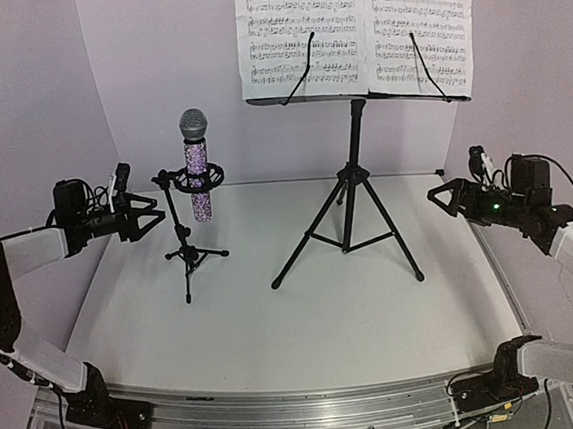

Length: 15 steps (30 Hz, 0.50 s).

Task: Pack up the instrument practice props

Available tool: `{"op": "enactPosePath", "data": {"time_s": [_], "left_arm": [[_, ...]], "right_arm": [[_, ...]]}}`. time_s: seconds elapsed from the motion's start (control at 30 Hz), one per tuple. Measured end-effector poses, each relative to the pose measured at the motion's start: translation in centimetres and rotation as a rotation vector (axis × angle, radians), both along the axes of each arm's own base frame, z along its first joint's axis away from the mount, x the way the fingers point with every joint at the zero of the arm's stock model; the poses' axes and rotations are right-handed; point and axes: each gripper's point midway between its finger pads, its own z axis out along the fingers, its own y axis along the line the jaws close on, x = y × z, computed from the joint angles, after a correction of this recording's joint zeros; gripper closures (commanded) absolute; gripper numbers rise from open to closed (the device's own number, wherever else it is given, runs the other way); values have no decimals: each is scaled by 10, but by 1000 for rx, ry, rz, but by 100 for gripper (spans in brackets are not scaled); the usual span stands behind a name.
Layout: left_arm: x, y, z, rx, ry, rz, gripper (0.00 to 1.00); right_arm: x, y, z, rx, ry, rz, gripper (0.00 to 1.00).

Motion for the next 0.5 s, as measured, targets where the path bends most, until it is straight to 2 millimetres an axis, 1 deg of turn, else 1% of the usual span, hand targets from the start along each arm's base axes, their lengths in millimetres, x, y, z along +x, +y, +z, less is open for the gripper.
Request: {"op": "enactPosePath", "data": {"time_s": [0.1, 0.23, 0.3, 0.37, 0.43, 0.5], "left_arm": [[10, -6, -11, 17, -17, -57, 30], [30, -17, -12, 27, -42, -89, 40], [40, -20, -9, 28, -59, -93, 46], [46, -22, -5, 24, -66, -99, 54], [47, -22, -4, 19, -69, -107, 59], [45, -24, -3, 14, -74, -121, 62]], "right_arm": [[-9, 22, 10, 4, -14, 80, 10], [-15, 46, 23, 2, -39, 160, 11], [-17, 53, 28, 1, -49, 186, 12], [-18, 59, 29, -1, -52, 204, 12], [-20, 62, 29, -3, -49, 211, 12], [-21, 64, 28, -5, -45, 216, 13]]}}
